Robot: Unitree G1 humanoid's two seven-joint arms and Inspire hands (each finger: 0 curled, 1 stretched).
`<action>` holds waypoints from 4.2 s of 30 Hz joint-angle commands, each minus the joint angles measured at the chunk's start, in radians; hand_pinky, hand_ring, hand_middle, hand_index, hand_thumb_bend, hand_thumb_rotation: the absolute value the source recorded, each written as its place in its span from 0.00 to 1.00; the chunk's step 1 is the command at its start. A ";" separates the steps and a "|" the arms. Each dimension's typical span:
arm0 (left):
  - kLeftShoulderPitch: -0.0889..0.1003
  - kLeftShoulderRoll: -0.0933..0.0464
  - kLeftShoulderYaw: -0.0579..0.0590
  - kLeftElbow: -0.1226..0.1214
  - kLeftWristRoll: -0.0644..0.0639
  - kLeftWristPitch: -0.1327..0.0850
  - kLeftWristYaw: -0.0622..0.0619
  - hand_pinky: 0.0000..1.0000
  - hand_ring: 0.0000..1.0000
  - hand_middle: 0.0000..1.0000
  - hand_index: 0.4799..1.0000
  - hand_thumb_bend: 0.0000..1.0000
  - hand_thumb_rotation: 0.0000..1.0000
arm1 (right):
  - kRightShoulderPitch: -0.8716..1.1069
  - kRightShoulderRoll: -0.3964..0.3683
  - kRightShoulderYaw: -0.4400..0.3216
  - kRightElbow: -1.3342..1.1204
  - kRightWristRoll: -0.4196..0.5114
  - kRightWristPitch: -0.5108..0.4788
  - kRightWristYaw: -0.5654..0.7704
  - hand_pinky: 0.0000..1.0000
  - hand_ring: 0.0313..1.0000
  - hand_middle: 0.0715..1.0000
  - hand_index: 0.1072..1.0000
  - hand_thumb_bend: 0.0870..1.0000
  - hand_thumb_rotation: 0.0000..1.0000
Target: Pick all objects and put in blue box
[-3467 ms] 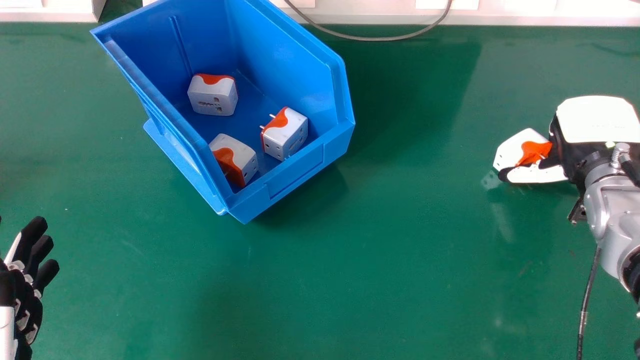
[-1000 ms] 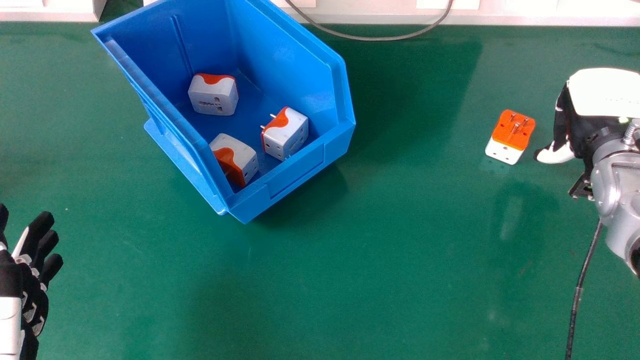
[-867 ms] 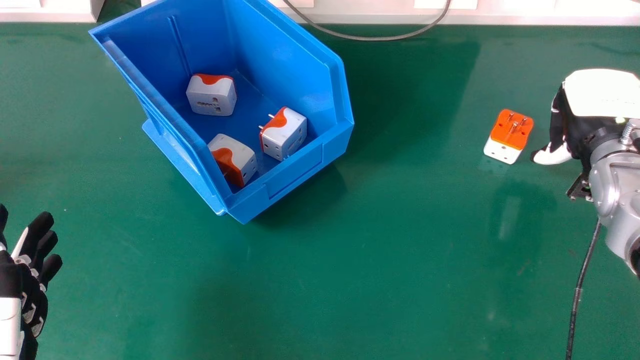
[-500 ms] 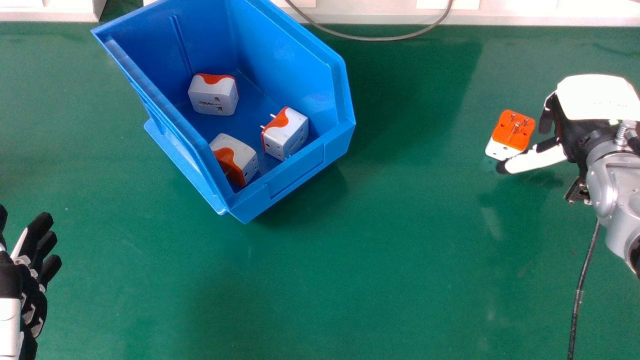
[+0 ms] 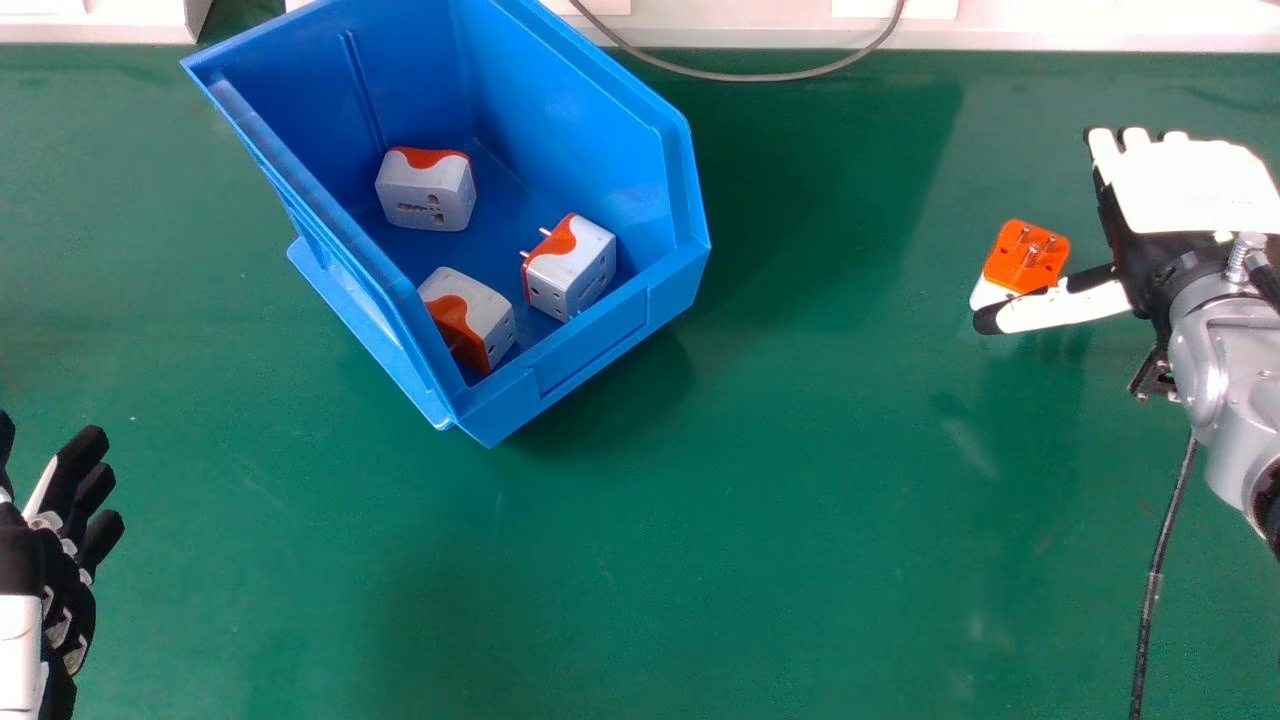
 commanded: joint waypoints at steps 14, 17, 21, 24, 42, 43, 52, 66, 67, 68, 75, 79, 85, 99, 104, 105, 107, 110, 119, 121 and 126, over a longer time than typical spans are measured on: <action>0.079 0.001 0.024 -0.070 -0.036 -0.017 -0.007 0.95 0.96 0.96 1.00 0.90 1.00 | -0.020 0.050 0.007 0.028 -0.019 0.012 0.006 1.00 1.00 1.00 1.00 0.93 0.73; 0.094 0.000 0.025 -0.082 -0.036 -0.017 -0.006 0.95 0.96 0.96 1.00 0.91 1.00 | -0.018 0.053 0.005 0.032 -0.017 0.013 0.013 1.00 1.00 1.00 1.00 0.92 0.73; 0.094 0.002 0.031 -0.066 -0.035 -0.025 -0.010 0.95 0.96 0.96 1.00 0.91 1.00 | -0.021 0.054 0.004 0.035 -0.015 0.014 0.025 1.00 1.00 1.00 1.00 0.91 0.73; 0.095 0.003 0.033 -0.063 -0.030 -0.028 -0.010 0.96 0.96 0.96 1.00 0.90 1.00 | -0.021 0.051 0.004 0.033 -0.016 0.010 0.026 1.00 1.00 1.00 1.00 0.90 0.72; 0.103 0.002 0.033 -0.076 -0.036 -0.025 -0.012 0.96 0.96 0.96 1.00 0.90 1.00 | -0.037 0.038 0.062 0.054 -0.078 0.006 -0.036 0.94 0.96 0.97 0.96 0.75 0.84; 0.104 0.002 0.032 -0.078 -0.037 -0.024 -0.012 0.96 0.96 0.96 1.00 0.90 1.00 | -0.039 0.040 0.064 0.058 -0.082 0.006 -0.048 0.91 0.93 0.94 0.93 0.73 0.85; 0.111 0.002 0.038 -0.071 -0.043 -0.034 -0.018 0.95 0.96 0.96 1.00 0.90 1.00 | -0.023 0.042 0.053 0.072 -0.055 -0.066 -0.141 0.42 0.38 0.34 0.22 0.42 0.71; 0.126 -0.001 0.043 -0.087 -0.037 -0.034 -0.015 0.95 0.96 0.96 1.00 0.90 1.00 | -0.018 0.045 0.011 0.062 -0.014 -0.081 -0.132 0.40 0.45 0.44 0.27 0.38 0.52; 0.127 -0.002 0.043 -0.089 -0.036 -0.034 -0.015 0.95 0.96 0.96 1.00 0.90 1.00 | -0.018 0.045 0.010 0.062 -0.013 -0.082 -0.131 0.39 0.43 0.43 0.26 0.38 0.50; 0.127 -0.002 0.043 -0.090 -0.035 -0.034 -0.014 0.95 0.96 0.96 1.00 0.90 1.00 | -0.018 0.045 0.009 0.064 -0.012 -0.083 -0.128 0.39 0.43 0.43 0.26 0.38 0.50; 0.130 0.003 0.050 -0.086 -0.044 -0.035 -0.019 0.94 0.96 0.96 1.00 0.90 1.00 | -0.021 0.047 0.004 0.065 -0.009 -0.075 -0.102 0.39 0.44 0.44 0.29 0.38 0.49; 0.135 0.001 0.054 -0.087 -0.045 -0.036 -0.024 0.94 0.96 0.96 1.00 0.90 1.00 | -0.021 0.049 -0.002 0.068 -0.004 -0.075 -0.083 0.40 0.45 0.45 0.29 0.37 0.47; 0.144 0.001 0.058 -0.103 -0.048 -0.030 -0.028 0.94 0.96 0.96 1.00 0.90 1.00 | -0.022 0.048 -0.008 0.065 -0.002 -0.079 -0.068 0.40 0.45 0.45 0.27 0.36 0.46; 0.140 0.002 0.053 -0.105 -0.043 -0.028 -0.028 0.94 0.96 0.96 1.00 0.90 1.00 | -0.022 0.047 -0.016 0.067 0.015 -0.078 -0.071 0.37 0.41 0.42 0.27 0.35 0.44; 0.140 -0.002 0.048 -0.117 -0.040 -0.016 -0.019 0.94 0.96 0.96 1.00 0.90 1.00 | -0.023 0.049 -0.018 0.058 0.020 -0.089 -0.078 0.38 0.42 0.43 0.26 0.35 0.44; 0.139 -0.002 0.046 -0.118 -0.039 -0.014 -0.017 0.94 0.96 0.96 1.00 0.90 1.00 | -0.023 0.049 -0.018 0.057 0.021 -0.092 -0.080 0.38 0.42 0.43 0.26 0.35 0.44; 0.134 -0.004 0.043 -0.115 -0.035 -0.011 -0.014 0.94 0.96 0.96 1.00 0.91 1.00 | -0.023 0.053 -0.018 0.047 0.022 -0.108 -0.090 0.33 0.35 0.36 0.22 0.35 0.43; 0.125 -0.007 0.038 -0.108 -0.034 -0.008 -0.010 0.94 0.96 0.95 1.00 0.92 0.99 | -0.016 0.062 -0.020 0.029 0.025 -0.136 -0.100 0.32 0.35 0.35 0.21 0.35 0.43; 0.118 -0.015 0.016 -0.127 -0.027 0.006 0.008 0.93 0.95 0.95 1.00 0.94 0.96 | 0.042 0.070 -0.033 -0.051 0.040 -0.221 -0.079 0.15 0.15 0.16 0.10 0.35 0.37; 0.111 -0.014 0.012 -0.124 -0.026 0.008 0.009 0.93 0.95 0.95 1.00 0.94 0.96 | 0.057 0.071 -0.032 -0.072 0.041 -0.257 -0.071 0.15 0.16 0.18 0.11 0.34 0.38; 0.101 -0.013 0.006 -0.121 -0.021 0.013 0.011 0.93 0.95 0.95 1.00 0.95 0.95 | 0.089 0.068 -0.040 -0.139 0.065 -0.323 -0.026 0.17 0.17 0.19 0.11 0.30 0.39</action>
